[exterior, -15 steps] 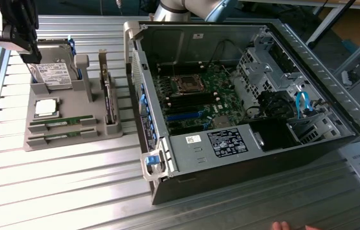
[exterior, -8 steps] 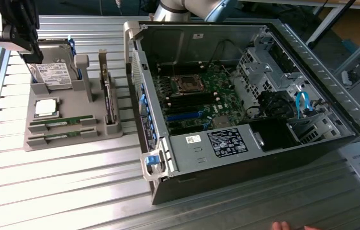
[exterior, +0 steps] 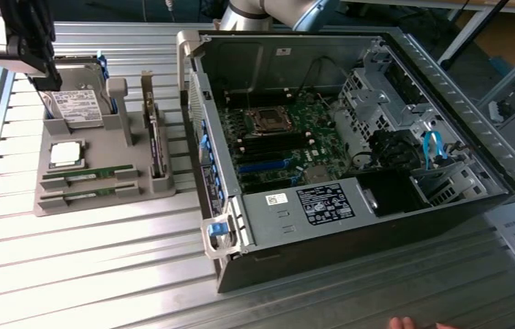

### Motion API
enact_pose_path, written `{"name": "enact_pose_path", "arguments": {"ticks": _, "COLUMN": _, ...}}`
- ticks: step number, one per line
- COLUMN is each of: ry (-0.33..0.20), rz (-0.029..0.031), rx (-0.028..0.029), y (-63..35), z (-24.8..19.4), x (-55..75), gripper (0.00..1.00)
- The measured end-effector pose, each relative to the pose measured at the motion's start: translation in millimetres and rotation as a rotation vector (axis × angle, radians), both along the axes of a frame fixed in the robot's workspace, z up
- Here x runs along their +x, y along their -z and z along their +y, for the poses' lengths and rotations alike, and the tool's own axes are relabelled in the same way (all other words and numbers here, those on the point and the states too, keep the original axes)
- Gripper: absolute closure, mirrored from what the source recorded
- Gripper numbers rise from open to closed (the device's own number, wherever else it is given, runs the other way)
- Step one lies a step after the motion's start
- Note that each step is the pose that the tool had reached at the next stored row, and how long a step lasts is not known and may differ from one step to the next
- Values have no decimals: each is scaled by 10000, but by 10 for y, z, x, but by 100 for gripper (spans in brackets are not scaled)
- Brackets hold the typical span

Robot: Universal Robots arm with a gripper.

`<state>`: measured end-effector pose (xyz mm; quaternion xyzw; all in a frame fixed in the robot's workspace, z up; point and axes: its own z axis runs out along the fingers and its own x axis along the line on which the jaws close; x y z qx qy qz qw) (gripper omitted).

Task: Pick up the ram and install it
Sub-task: 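Pick up the ram and move it above insertion slot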

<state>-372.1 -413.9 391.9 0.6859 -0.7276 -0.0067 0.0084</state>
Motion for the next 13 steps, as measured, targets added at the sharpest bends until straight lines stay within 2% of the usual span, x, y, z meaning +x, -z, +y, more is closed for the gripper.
{"name": "enact_pose_path", "arguments": {"ticks": 2, "ry": -196, "rz": 0, "rx": 0, "y": 0, "z": 0, "x": 0, "gripper": 90}}
{"name": "enact_pose_path", "arguments": {"ticks": 13, "ry": -212, "rz": -1, "rx": 0, "y": 7, "z": 0, "x": 0, "gripper": 90}}
